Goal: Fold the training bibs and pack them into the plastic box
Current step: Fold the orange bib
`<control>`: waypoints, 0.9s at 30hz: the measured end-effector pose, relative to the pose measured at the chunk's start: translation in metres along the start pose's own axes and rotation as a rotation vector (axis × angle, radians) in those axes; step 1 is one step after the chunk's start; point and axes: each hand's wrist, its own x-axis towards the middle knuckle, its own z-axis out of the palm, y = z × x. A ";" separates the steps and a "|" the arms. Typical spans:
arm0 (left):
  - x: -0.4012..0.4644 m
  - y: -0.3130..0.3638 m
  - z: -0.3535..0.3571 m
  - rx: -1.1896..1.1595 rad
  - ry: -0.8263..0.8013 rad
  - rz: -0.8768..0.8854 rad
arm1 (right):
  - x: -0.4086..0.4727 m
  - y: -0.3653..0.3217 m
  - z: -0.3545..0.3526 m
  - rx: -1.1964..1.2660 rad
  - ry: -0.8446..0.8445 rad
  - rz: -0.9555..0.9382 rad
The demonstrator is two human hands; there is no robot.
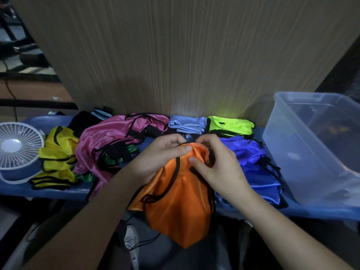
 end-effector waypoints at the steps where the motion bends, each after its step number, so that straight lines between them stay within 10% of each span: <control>1: 0.001 -0.002 0.000 -0.005 -0.009 -0.006 | 0.001 0.001 0.001 -0.021 0.027 0.000; 13: 0.014 -0.012 -0.020 0.026 0.116 -0.052 | 0.009 0.017 -0.007 0.096 0.165 0.107; 20: 0.017 -0.021 -0.029 0.287 0.352 0.015 | 0.014 0.018 -0.005 0.259 0.150 0.102; 27: 0.022 -0.043 -0.027 0.824 0.169 0.067 | 0.014 0.014 -0.002 0.295 0.109 0.022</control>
